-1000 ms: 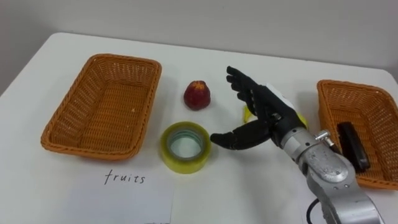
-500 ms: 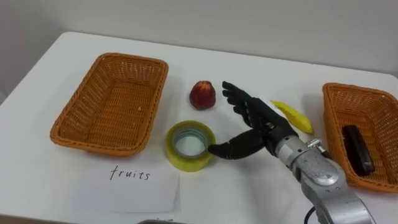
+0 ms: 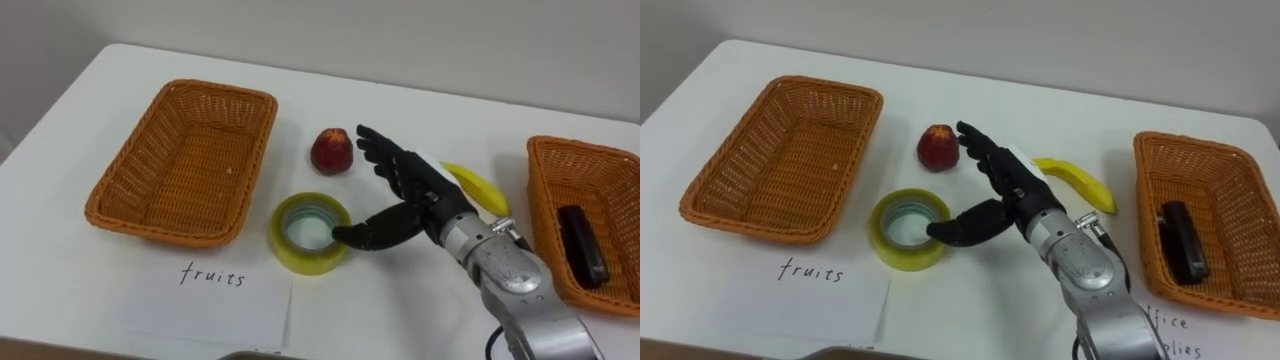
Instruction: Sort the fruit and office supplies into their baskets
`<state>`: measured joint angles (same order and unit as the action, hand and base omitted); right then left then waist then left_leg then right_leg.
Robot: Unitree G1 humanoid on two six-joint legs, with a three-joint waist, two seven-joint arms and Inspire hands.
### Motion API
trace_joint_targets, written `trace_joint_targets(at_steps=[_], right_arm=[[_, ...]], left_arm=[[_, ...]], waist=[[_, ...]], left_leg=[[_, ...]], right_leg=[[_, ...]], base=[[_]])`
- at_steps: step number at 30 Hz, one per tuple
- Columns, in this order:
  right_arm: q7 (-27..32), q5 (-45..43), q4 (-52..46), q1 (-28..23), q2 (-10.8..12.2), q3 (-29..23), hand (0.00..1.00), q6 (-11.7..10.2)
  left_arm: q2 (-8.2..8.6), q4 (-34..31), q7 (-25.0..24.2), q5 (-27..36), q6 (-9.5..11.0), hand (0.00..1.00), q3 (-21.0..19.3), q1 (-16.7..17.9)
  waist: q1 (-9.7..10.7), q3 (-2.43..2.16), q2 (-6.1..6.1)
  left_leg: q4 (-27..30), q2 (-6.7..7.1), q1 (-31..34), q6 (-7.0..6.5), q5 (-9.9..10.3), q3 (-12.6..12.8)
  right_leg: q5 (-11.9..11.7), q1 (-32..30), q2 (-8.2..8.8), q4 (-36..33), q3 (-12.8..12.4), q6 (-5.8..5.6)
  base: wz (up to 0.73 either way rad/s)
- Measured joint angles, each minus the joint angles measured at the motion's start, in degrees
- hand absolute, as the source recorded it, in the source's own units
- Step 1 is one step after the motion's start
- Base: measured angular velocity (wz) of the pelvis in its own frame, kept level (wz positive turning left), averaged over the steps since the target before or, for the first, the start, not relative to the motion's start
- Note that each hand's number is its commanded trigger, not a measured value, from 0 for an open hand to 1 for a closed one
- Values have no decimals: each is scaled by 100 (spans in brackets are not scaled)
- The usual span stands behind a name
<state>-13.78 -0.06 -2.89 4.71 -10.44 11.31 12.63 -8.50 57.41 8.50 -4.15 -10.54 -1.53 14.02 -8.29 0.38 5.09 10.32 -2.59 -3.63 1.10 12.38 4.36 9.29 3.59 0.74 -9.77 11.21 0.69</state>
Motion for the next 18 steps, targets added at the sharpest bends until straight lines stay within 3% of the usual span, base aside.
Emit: trace_joint_targets(at_steps=[18], right_arm=[[-11,24,0,207,101,97,0,130]], left_arm=[[6,-4,-8,12,-98,0,-7,-67]], waist=[[-5,-19,9]], left_leg=[[11,0,-1,0,0,-11]], right_leg=[[0,16,2,-4,25,0]], base=[[0]])
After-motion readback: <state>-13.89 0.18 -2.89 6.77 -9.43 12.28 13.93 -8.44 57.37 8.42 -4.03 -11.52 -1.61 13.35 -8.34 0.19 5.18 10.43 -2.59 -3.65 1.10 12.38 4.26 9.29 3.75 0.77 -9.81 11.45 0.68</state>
